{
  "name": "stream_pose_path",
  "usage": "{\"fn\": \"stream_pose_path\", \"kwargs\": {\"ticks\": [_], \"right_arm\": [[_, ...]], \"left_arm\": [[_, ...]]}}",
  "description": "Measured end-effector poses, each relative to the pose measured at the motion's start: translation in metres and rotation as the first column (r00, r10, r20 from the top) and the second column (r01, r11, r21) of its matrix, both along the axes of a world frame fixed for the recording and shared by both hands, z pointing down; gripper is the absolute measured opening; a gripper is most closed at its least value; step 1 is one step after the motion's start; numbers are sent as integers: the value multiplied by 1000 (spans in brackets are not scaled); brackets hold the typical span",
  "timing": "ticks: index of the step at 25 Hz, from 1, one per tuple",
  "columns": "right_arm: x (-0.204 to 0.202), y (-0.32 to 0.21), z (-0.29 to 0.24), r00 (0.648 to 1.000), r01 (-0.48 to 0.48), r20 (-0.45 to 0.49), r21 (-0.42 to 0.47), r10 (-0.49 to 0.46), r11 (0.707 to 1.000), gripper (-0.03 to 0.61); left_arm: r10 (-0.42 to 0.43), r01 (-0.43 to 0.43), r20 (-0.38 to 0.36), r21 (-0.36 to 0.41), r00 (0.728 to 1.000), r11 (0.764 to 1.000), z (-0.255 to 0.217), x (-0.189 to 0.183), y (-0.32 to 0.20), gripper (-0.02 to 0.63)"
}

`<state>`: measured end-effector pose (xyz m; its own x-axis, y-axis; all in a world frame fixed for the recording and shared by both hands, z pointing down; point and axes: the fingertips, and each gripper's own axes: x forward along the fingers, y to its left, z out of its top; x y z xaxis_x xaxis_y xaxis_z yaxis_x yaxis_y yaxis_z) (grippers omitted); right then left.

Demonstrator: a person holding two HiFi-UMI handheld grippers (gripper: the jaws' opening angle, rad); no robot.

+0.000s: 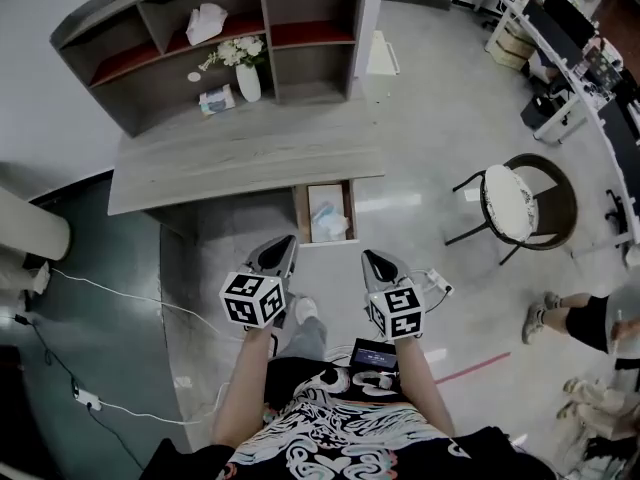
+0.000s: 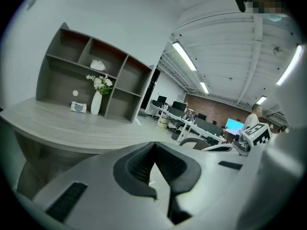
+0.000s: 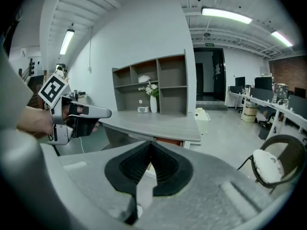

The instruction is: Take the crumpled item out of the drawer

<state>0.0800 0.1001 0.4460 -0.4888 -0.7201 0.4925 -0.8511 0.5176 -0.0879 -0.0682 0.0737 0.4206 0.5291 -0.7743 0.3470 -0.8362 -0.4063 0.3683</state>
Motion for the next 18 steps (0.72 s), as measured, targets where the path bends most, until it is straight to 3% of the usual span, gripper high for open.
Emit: {"fn": "stream_pose_path", "kwargs": {"ticks": [9,18], "right_arm": [[-2,-81,30,997,-76,-33,-84,73,994,5],[3,-115,27,994,-108,-36,-76,105,991,5]], "left_arm": [[93,-93,-7,-64,996,994,28,-2,-96,0],[140,-140,-14,-86,990,986,40,8,-129,0]]}}
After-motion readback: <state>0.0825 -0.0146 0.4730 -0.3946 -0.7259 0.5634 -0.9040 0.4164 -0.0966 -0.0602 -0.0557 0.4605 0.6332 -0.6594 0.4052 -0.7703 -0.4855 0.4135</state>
